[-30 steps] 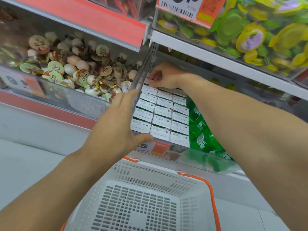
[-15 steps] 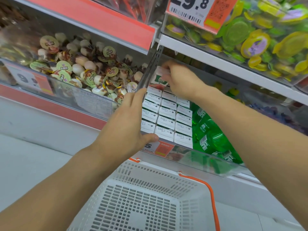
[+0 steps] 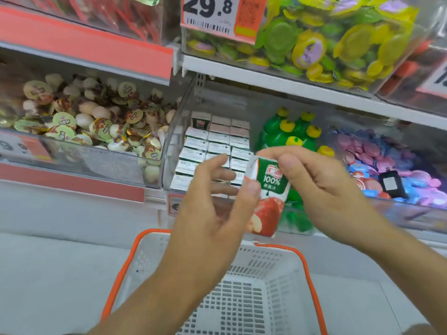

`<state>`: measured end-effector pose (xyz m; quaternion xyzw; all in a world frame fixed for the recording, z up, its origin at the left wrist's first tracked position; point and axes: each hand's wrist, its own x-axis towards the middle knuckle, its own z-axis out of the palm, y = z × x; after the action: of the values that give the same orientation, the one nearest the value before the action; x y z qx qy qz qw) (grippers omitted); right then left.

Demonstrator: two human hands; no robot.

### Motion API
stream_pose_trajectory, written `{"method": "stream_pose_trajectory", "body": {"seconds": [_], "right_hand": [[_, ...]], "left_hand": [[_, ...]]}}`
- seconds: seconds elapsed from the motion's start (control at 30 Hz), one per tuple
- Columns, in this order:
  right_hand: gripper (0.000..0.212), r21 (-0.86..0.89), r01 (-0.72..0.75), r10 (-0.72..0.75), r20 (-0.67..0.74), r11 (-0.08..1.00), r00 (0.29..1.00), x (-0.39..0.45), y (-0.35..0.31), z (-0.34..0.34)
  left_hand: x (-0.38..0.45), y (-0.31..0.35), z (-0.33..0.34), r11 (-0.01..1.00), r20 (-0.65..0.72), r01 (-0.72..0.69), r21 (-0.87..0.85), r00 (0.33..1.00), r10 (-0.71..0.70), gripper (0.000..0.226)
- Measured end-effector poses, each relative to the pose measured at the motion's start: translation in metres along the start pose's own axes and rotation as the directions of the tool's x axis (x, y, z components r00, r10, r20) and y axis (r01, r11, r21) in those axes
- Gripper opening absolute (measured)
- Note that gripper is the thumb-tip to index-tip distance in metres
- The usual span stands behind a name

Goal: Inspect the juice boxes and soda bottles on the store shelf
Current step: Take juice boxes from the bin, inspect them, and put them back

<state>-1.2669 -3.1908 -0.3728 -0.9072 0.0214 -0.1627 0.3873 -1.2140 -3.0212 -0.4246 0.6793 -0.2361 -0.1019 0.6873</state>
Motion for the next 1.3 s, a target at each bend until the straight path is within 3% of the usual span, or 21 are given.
{"method": "stream_pose_trajectory", "body": {"seconds": [0.1, 0.2, 0.3, 0.47, 0.7, 0.77, 0.87, 1.07, 1.3], "right_hand": [[0.025, 0.128, -0.134, 0.107, 0.199, 0.983, 0.974, -0.025, 0.012, -0.008], [0.025, 0.227, -0.243, 0.169, 0.301, 0.943, 0.938, -0.044, 0.027, -0.013], [0.025, 0.283, -0.29, 0.214, 0.272, 0.914, 0.938, -0.059, 0.041, -0.011], [0.03, 0.327, -0.335, 0.265, 0.24, 0.884, 0.934, -0.072, 0.05, -0.01], [0.037, 0.193, -0.422, 0.398, 0.151, 0.886, 0.905, -0.074, 0.053, 0.0], [0.042, 0.146, -0.489, 0.456, 0.211, 0.86, 0.865, -0.072, 0.052, 0.002], [0.034, 0.269, -0.567, 0.485, 0.315, 0.778, 0.816, -0.068, 0.052, 0.0], [0.024, 0.508, -0.613, 0.488, 0.372, 0.605, 0.79, -0.065, 0.058, -0.009], [0.025, 0.526, -0.621, 0.49, 0.383, 0.581, 0.783, -0.067, 0.061, -0.006]], "left_hand": [[-0.018, -0.008, 0.017, 0.997, 0.17, 0.044, 0.057, 0.984, -0.053, 0.037], [-0.022, -0.016, 0.024, 0.991, 0.221, 0.114, 0.063, 0.967, -0.125, 0.033], [-0.023, -0.018, 0.024, 0.985, 0.247, 0.082, 0.149, 0.962, -0.118, 0.029], [-0.02, -0.027, 0.027, 0.963, 0.273, -0.032, 0.267, 0.961, -0.043, 0.046], [-0.022, -0.041, 0.03, 0.906, 0.318, -0.198, 0.374, 0.945, 0.076, 0.035], [-0.023, -0.041, 0.032, 0.907, 0.305, -0.198, 0.371, 0.949, 0.083, 0.034], [-0.024, -0.042, 0.032, 0.903, 0.306, -0.193, 0.384, 0.949, 0.073, 0.035], [-0.027, -0.043, 0.03, 0.943, 0.268, -0.093, 0.32, 0.963, 0.004, 0.035], [-0.029, -0.042, 0.03, 0.972, 0.22, 0.048, 0.228, 0.97, -0.1, 0.04]]}}
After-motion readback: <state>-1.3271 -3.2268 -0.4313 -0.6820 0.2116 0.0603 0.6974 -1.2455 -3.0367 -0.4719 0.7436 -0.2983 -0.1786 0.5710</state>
